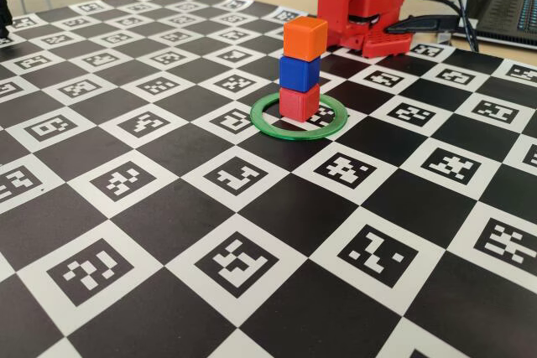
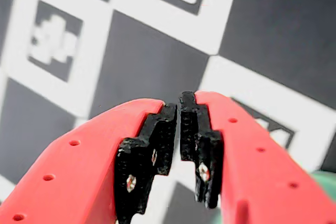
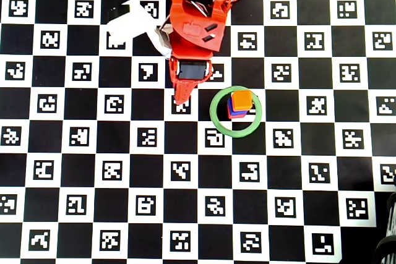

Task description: Grab the red cube then put it in the green circle then put the blue cube on top and finally the orange cube on top

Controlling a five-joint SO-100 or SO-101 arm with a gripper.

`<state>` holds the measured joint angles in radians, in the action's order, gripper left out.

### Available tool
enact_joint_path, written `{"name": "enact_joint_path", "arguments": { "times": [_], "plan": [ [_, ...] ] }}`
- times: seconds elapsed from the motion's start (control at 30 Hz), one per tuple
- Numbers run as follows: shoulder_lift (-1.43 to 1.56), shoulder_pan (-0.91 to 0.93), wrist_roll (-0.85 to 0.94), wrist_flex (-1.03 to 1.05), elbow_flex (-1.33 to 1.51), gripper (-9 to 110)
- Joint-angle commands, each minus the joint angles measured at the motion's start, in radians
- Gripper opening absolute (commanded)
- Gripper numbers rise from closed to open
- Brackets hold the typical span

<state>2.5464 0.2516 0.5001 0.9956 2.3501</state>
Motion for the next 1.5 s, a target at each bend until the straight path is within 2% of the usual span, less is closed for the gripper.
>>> {"name": "enact_joint_path", "arguments": {
  "times": [0.0,0.07,0.27,0.43,0.63,1.17,1.27,1.4,1.47],
  "plan": [
    [0.123,-0.008,0.21,-0.107,0.094,-6],
    [0.206,-0.014,0.267,-0.147,0.179,-6],
    [0.397,-0.08,0.387,-0.087,0.356,-6],
    [0.583,-0.141,0.39,0.011,0.483,-7],
    [0.726,-0.199,0.522,0.103,0.595,-7],
    [0.815,-0.293,0.844,0.258,0.721,-7],
    [0.815,-0.299,0.876,0.259,0.741,-7],
    [0.815,-0.299,1.012,0.262,0.782,-7],
    [0.815,-0.299,1.009,0.267,0.798,-7]
  ]
}}
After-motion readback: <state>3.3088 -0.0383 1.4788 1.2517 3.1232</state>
